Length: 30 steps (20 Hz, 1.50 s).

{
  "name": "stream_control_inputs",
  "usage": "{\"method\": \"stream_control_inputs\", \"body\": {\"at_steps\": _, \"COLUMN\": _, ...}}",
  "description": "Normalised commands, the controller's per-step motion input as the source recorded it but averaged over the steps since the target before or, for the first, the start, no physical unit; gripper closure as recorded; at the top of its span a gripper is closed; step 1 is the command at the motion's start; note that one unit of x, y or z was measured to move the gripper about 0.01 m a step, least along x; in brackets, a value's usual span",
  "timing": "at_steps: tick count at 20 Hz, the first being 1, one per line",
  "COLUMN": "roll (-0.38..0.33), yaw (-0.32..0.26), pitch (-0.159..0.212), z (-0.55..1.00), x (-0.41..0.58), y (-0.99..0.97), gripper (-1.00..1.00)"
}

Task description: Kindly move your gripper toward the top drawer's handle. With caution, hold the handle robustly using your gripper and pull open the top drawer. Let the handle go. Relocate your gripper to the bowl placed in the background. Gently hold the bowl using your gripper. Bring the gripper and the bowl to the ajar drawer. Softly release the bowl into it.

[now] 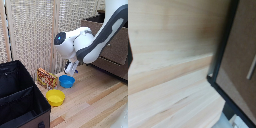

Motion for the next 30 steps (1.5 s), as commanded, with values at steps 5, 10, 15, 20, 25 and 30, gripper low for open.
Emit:
{"method": "stream_control_inputs", "body": {"at_steps": 5, "roll": 0.147, "yaw": -0.247, "pitch": 0.068, "z": 0.32, "x": 0.363, "y": 0.04, "gripper": -1.0}}
{"method": "stream_control_inputs", "body": {"at_steps": 10, "roll": 0.087, "yaw": -0.254, "pitch": 0.039, "z": 0.39, "x": 0.339, "y": 0.05, "gripper": -1.0}}
{"method": "stream_control_inputs", "body": {"at_steps": 15, "roll": 0.044, "yaw": -0.277, "pitch": 0.012, "z": 0.47, "x": 0.246, "y": 0.06, "gripper": -1.0}}
{"method": "stream_control_inputs", "body": {"at_steps": 20, "roll": 0.039, "yaw": -0.282, "pitch": 0.01, "z": 0.48, "x": 0.234, "y": 0.05, "gripper": -1.0}}
{"method": "stream_control_inputs", "body": {"at_steps": 25, "roll": 0.185, "yaw": -0.261, "pitch": 0.067, "z": 0.24, "x": 0.268, "y": 0.06, "gripper": -1.0}}
{"method": "stream_control_inputs", "body": {"at_steps": 30, "roll": 0.369, "yaw": -0.233, "pitch": 0.164, "z": -0.02, "x": 0.264, "y": 0.1, "gripper": -1.0}}
